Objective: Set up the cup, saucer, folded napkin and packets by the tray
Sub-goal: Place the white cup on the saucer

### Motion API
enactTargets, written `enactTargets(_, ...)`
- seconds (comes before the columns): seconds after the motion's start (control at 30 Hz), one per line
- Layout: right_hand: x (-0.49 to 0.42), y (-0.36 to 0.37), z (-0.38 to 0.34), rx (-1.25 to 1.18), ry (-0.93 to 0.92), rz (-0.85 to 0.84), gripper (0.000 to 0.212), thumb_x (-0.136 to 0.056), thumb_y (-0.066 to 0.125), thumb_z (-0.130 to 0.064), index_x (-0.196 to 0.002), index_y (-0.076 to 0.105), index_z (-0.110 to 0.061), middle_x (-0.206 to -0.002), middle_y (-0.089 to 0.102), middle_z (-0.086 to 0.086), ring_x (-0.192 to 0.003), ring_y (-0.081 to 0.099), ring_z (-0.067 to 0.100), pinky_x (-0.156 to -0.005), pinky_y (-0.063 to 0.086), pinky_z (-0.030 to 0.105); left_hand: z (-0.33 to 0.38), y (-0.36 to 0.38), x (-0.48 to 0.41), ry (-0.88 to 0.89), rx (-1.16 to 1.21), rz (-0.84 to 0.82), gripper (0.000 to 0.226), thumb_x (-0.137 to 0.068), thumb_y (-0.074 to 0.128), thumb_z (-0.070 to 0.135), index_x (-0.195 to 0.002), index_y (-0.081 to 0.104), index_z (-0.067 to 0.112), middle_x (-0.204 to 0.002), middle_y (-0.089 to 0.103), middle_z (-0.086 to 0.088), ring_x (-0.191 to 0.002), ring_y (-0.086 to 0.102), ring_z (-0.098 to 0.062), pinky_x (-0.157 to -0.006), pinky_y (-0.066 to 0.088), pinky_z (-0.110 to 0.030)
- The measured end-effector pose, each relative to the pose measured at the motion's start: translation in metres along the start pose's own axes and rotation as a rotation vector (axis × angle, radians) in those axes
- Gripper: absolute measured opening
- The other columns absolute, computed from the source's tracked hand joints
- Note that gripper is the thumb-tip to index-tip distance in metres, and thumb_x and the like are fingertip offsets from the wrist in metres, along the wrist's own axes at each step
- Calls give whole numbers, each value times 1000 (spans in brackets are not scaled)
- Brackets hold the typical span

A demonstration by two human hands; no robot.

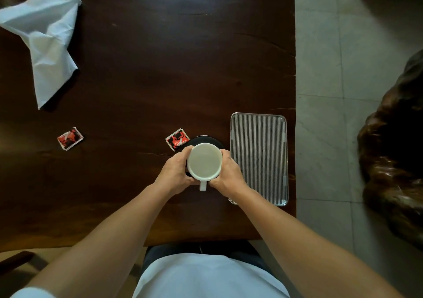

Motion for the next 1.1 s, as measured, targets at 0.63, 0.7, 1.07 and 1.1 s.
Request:
enactTargets(0.63,1,4,0,15,36,-1,79,-75,82,-13,-138,34,-22,-122,52,4,-104,52,17,-79,45,29,-5,4,0,-49,-57,1,95,-66,93,30,-142,36,34,-121,63,0,-112,59,-17,-94,51,-38)
enactTargets(0.7,1,5,0,17,34,-3,79,-75,82,-13,-138,34,-22,-122,52,4,-103,50,15,-80,44,28,-6,5,0,-49,-58,0,95,-67,93,30,-142,36,34,-121,63,0,-113,59,-18,-94,51,-38)
enactTargets(1.07,3,7,-1,40,39,13,83,-73,84,-15,-138,33,-23,-123,54,4,-109,55,18,-80,45,27,-8,4,-3,-50,-81,-25,96,-66,92,31,-141,33,37,-121,64,0,-113,60,-21,-94,53,-42)
enactTargets(1.1,3,6,-1,42,43,13,82,-73,84,-15,-138,33,-23,-123,54,4,-109,55,18,-80,45,27,-8,4,-3,-51,-79,-28,95,-67,92,30,-141,33,36,-122,64,0,-114,60,-20,-95,53,-41)
Point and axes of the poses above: each hand's wrist, its own x-axis away from the middle knuckle, its own y-axis out of the palm, z = x × y, the point moved 2 cm from there along -x, towards the middle knuckle
